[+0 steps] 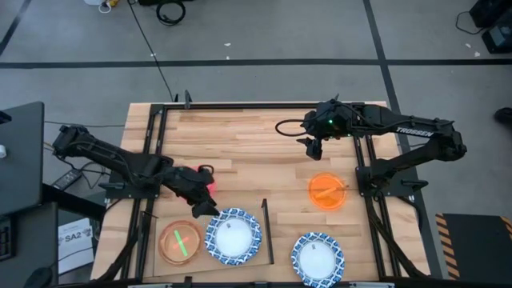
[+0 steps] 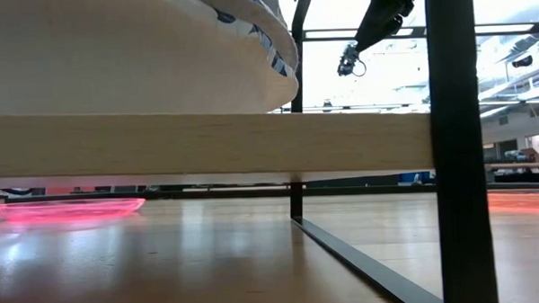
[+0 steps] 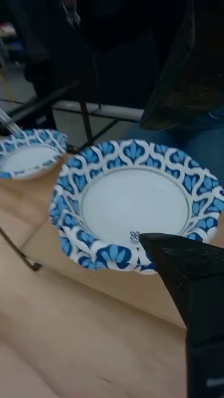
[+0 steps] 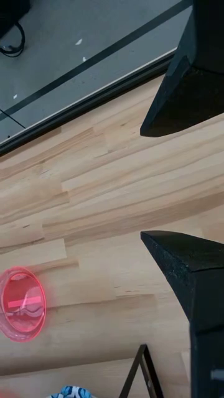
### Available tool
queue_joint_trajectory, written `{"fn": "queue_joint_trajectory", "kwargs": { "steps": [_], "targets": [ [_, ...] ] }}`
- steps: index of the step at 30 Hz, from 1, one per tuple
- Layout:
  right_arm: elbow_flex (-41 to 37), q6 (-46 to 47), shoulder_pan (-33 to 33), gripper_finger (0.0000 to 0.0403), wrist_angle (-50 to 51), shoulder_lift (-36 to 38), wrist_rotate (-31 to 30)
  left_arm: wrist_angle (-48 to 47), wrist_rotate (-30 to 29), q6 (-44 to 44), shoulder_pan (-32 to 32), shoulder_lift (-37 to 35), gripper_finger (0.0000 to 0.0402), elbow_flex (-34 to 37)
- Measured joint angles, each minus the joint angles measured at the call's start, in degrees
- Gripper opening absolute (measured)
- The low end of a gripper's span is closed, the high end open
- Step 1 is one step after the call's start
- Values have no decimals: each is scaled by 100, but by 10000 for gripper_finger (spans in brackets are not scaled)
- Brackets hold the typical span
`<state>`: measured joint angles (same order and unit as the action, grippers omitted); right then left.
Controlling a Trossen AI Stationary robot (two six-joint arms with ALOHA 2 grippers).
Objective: Place and stack plates onto a shelf
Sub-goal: Stack the pink plate on top of the green plate on the shelf
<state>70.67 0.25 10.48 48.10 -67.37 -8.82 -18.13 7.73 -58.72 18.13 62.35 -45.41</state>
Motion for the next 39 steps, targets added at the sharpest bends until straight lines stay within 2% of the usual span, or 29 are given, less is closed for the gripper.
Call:
{"fn": "queue_joint_trajectory", "kwargs": {
  "steps": [4,11,18,23,29,34,39],
  "targets": [
    [0,0,0,265,0,0,0,17,1,96,-180,-324,288,0],
    [0,2,0,265,-2,0,0,85,-1,1321,-499,-764,288,0],
    [0,17,-1,265,0,0,0,347,-24,2309,-617,-849,288,0],
    [0,20,0,265,0,0,0,282,-687,2675,-867,-848,288,4],
    [0,20,0,265,0,0,0,-107,-920,2965,-1653,-847,288,6],
    [0,20,0,265,0,0,0,-940,-927,3239,-2470,-847,288,7],
    [0,20,-1,265,-1,0,0,-1663,-923,3909,-3155,-838,288,7]
  ]
}}
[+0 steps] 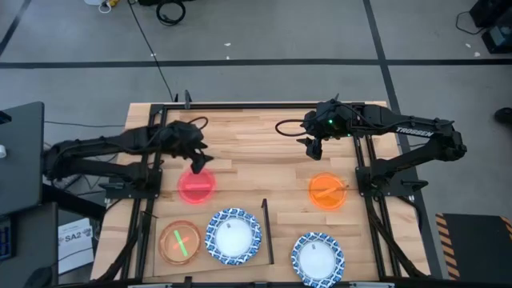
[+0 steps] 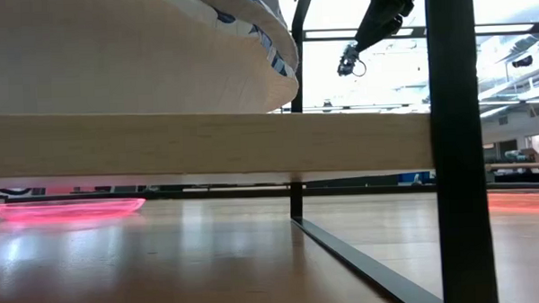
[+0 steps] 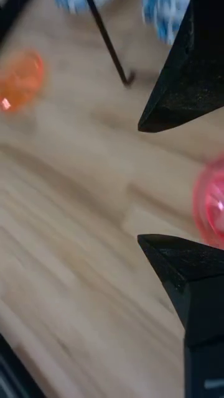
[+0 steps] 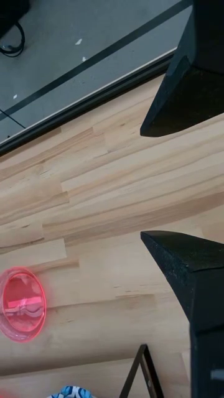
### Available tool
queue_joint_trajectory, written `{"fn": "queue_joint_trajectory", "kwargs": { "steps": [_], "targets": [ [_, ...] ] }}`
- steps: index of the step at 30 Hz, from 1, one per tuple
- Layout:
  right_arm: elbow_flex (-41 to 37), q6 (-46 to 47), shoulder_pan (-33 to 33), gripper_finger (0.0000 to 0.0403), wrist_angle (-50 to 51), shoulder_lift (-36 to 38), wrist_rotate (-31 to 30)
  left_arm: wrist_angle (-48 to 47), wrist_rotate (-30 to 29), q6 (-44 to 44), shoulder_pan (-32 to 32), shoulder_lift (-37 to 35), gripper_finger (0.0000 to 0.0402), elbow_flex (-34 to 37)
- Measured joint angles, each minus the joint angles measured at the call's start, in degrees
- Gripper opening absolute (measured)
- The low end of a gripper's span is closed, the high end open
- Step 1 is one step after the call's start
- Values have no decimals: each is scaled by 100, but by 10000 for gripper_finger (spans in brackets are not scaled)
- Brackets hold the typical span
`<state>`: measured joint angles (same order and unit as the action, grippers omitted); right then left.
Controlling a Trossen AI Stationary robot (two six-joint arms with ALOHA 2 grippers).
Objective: Place and stack plates onto a shelf
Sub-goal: Stack the pink plate on top of the green plate on the shelf
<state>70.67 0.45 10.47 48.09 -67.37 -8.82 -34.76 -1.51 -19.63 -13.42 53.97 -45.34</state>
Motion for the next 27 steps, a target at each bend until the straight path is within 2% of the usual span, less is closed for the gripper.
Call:
{"fn": "queue_joint_trajectory", "kwargs": {
  "steps": [8,13,16,27],
  "targets": [
    [0,2,0,265,-1,0,0,-742,38,1093,-586,3,288,0],
    [0,2,1,265,-1,0,0,-1155,408,1269,-741,43,288,0],
    [0,2,-1,265,-1,0,0,-1268,435,1267,-742,166,288,2],
    [0,2,-1,265,-1,0,0,-1272,436,1631,-735,1316,288,2]
  ]
}}
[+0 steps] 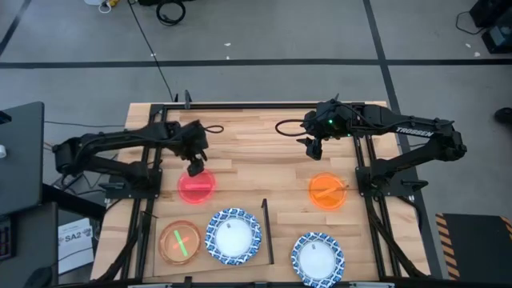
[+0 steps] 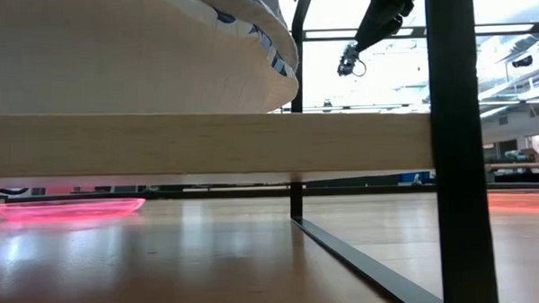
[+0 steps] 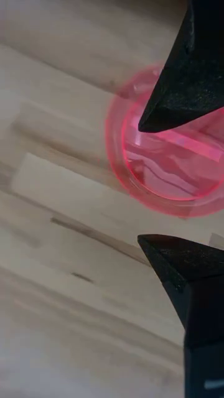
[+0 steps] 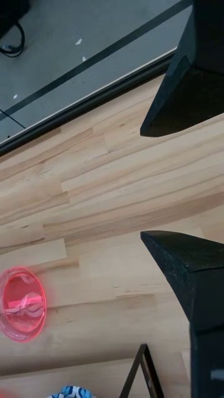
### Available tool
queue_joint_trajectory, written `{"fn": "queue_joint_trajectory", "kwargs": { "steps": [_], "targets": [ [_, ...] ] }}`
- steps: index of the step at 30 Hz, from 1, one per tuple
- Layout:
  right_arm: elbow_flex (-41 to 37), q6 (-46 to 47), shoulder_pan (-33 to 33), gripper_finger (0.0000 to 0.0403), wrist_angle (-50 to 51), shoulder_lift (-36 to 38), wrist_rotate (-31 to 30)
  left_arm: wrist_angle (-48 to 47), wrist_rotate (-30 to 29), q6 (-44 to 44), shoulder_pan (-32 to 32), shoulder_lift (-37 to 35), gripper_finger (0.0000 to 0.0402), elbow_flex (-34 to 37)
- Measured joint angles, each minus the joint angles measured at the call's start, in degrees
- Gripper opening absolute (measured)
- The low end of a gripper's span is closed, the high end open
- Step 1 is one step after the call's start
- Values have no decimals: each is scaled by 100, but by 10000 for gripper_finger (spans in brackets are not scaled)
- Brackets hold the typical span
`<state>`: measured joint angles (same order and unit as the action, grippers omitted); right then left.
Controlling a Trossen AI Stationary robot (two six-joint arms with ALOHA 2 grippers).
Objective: Place and stack plates onto a shelf
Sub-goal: Stack the pink plate on top of the green plate on the shelf
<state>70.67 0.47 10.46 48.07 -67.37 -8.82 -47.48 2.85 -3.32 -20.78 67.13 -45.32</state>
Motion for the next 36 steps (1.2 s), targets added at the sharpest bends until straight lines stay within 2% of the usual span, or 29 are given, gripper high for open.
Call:
{"fn": "queue_joint_trajectory", "kwargs": {
  "steps": [15,28,36],
  "targets": [
    [0,0,2,265,0,0,0,22,-7,744,0,1368,288,-2],
    [0,0,0,265,4,0,0,293,-28,766,0,2206,286,-2],
    [0,0,2,265,2,2,0,361,-27,764,0,2374,245,-4]
  ]
}}
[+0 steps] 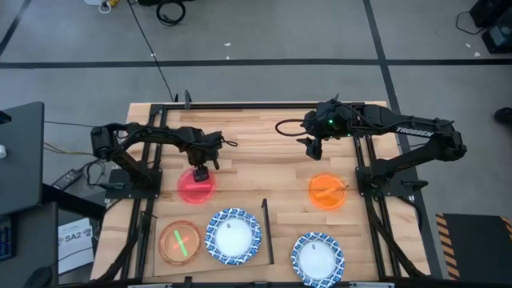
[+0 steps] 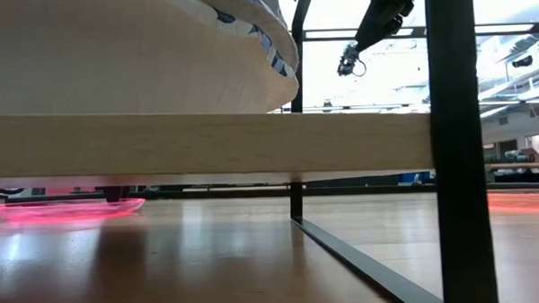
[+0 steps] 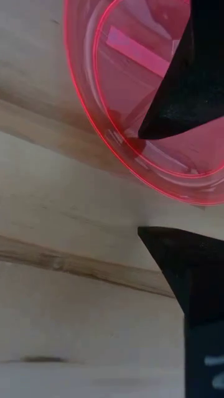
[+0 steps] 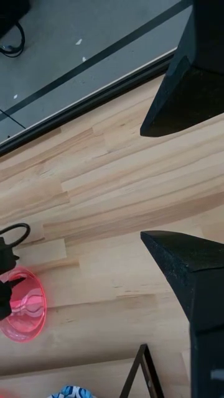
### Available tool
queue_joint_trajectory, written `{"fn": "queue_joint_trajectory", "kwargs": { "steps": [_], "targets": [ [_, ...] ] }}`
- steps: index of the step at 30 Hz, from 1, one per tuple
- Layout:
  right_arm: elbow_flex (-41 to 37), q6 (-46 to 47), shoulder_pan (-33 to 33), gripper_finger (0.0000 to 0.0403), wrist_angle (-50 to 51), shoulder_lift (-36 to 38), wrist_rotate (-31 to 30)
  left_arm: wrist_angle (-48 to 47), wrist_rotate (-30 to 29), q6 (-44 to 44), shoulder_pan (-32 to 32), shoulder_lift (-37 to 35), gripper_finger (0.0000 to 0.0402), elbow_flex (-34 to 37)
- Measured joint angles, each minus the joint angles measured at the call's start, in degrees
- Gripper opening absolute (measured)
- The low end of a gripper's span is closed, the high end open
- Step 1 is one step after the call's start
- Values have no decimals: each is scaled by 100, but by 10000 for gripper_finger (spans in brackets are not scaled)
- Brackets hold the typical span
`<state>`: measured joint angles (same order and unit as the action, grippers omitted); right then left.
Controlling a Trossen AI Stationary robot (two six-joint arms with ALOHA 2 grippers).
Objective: Place and stack plates onto a shelf
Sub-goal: Stack the pink plate on top of the green plate on the shelf
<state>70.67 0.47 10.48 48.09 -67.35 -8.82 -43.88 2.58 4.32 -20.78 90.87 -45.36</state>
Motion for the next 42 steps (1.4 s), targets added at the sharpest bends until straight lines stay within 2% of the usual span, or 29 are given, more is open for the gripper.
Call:
{"fn": "queue_joint_trajectory", "kwargs": {
  "steps": [14,34,42],
  "targets": [
    [0,0,0,265,-2,0,0,-28,1,-4,-7,-2,128,0],
    [0,0,0,265,0,0,0,-44,14,-4,-7,-11,23,0],
    [0,0,0,265,-1,0,0,-46,13,-2,-7,-13,9,-4]
  ]
}}
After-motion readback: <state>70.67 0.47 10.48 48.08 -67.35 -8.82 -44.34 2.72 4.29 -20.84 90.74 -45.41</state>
